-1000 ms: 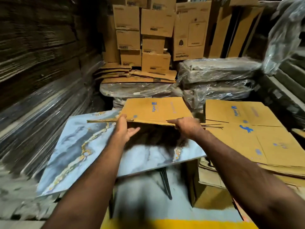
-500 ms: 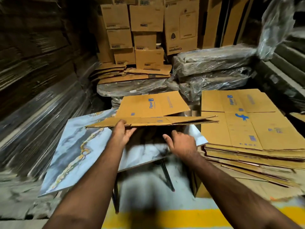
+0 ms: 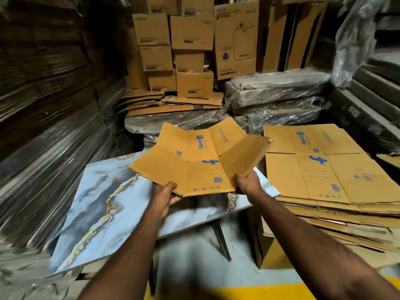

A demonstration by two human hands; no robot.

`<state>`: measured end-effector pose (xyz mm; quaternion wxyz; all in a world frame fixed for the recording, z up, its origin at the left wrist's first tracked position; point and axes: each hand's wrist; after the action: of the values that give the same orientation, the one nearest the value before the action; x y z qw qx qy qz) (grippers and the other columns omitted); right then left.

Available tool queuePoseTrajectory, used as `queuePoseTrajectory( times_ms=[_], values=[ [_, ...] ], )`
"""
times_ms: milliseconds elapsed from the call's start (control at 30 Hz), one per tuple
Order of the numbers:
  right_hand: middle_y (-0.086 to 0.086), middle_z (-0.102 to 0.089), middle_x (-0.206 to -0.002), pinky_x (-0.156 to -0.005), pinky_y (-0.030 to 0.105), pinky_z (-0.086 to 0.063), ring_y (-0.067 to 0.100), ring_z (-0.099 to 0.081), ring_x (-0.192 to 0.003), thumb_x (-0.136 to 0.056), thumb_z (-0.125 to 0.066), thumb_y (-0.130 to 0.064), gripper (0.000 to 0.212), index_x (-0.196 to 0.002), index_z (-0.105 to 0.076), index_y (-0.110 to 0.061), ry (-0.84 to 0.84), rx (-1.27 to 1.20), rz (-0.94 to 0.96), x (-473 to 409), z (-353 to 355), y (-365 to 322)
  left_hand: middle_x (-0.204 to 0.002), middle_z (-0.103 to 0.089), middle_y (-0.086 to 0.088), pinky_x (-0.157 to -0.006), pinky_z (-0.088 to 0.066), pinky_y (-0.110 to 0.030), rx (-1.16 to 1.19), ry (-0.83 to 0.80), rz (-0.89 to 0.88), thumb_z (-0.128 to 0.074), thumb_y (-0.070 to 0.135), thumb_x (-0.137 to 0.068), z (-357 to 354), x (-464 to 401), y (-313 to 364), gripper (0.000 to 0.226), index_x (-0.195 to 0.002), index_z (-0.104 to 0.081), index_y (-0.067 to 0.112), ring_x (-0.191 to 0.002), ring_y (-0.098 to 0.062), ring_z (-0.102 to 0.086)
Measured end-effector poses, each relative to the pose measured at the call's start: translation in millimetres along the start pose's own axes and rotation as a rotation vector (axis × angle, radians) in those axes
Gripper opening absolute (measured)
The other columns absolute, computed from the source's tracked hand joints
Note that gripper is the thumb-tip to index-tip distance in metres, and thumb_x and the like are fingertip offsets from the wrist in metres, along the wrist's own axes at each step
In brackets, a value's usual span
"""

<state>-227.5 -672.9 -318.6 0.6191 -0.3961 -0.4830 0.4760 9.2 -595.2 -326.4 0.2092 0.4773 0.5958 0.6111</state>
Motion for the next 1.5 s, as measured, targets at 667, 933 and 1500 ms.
queuePoseTrajectory(
  times_ms=[667, 933, 1500],
  values=[
    [0.022, -0.066, -0.089, -0.063, 0.046, -0.053, 0.042, -0.062, -0.076, -0.077, -0.059, -0.005, 0.075, -0.149, -0.037, -0.01, 0.303, 0.62, 0.746, -164.9, 183.5, -31.7, -0.092, -0.059, 0.006, -0.076, -0.058, -0.039, -0.197, -0.216, -0.36, -0.053, 0.0, -0.095, -276.7, -49.1, 44.5, 0.019, -0.095, -0.049, 0.018, -0.088, -0.021, -0.059],
    [0.019, -0.067, -0.094, -0.059, 0.036, -0.045, 0.04, -0.061, -0.078, -0.081, -0.062, -0.005, 0.081, -0.154, -0.029, -0.017, 0.473, 0.667, 0.636, -244.9, 312.1, 2.5, -0.11, -0.066, -0.008, -0.079, -0.059, -0.042, -0.11, -0.309, -0.173, -0.059, 0.009, -0.095, -437.6, -89.0, 1.4, 0.024, -0.119, -0.056, 0.011, -0.103, -0.03, -0.066],
    [0.023, -0.065, -0.104, -0.08, 0.043, -0.05, 0.042, -0.061, -0.098, -0.099, -0.052, -0.029, 0.028, -0.114, -0.055, -0.006, 0.299, 0.71, -0.062, -310.0, 424.2, 126.2, -0.137, -0.055, -0.02, -0.078, -0.058, -0.035, -0.193, -0.271, 0.461, -0.052, 0.006, -0.101, -534.0, -113.8, -125.6, 0.034, -0.133, -0.047, 0.0, -0.12, -0.034, -0.058]
  ],
)
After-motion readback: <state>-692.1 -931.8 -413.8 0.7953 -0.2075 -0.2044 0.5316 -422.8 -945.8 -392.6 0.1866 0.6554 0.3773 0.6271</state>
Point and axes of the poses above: each hand's wrist, its own x-axis away from the middle knuckle, its own z-axis out of the back of the hand, y = z × x
